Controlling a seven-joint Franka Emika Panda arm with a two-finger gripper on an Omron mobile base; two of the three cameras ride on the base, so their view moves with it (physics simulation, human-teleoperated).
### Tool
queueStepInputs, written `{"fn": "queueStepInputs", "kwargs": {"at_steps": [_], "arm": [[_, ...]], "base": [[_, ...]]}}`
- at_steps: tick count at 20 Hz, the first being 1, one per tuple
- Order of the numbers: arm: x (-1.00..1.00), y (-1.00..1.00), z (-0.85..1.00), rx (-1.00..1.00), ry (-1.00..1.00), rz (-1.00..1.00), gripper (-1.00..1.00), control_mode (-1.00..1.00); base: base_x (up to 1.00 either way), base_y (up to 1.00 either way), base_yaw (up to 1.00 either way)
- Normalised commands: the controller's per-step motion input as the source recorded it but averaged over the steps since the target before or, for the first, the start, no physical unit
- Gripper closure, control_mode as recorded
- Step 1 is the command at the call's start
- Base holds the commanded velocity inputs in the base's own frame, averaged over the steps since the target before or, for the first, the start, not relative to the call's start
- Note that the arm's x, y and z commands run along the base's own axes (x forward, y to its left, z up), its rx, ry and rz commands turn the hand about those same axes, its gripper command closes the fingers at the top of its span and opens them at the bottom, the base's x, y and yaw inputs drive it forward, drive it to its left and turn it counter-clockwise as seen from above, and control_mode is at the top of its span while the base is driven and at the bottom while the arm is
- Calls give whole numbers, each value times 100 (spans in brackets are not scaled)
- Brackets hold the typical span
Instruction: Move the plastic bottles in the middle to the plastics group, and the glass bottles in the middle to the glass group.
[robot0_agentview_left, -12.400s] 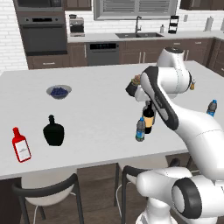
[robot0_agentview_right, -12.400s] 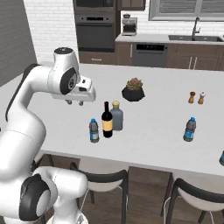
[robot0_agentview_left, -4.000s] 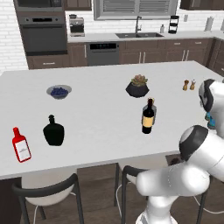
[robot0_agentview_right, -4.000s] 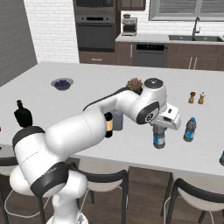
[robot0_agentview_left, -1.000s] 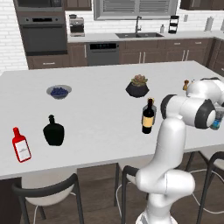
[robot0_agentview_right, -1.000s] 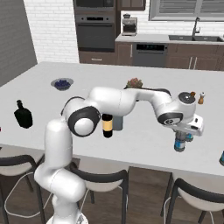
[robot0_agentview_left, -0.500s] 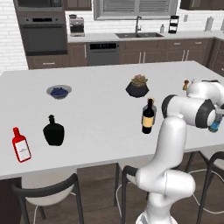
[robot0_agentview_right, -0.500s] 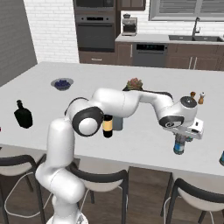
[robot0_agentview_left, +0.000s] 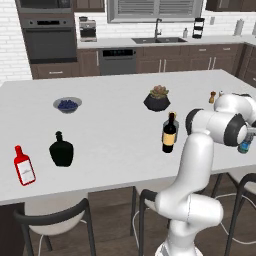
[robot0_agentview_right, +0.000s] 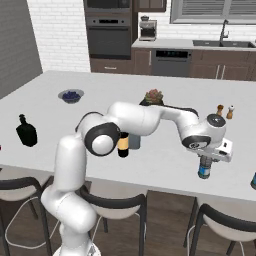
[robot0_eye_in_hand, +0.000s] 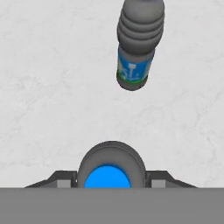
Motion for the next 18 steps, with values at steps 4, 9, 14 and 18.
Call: {"fn": "queueStepInputs", "kwargs": {"at_steps": [4, 9, 14, 18], "arm": [[36, 0, 0, 0, -2, 1, 100, -100], [40, 0, 0, 0, 0, 1, 100, -100], [1, 0, -3, 0, 0, 0, 100, -100], [0, 0, 0, 0, 0, 0, -100, -100]], "base": [[0, 0, 0], [0, 0, 0], [0, 0, 0], [0, 0, 0]]}}
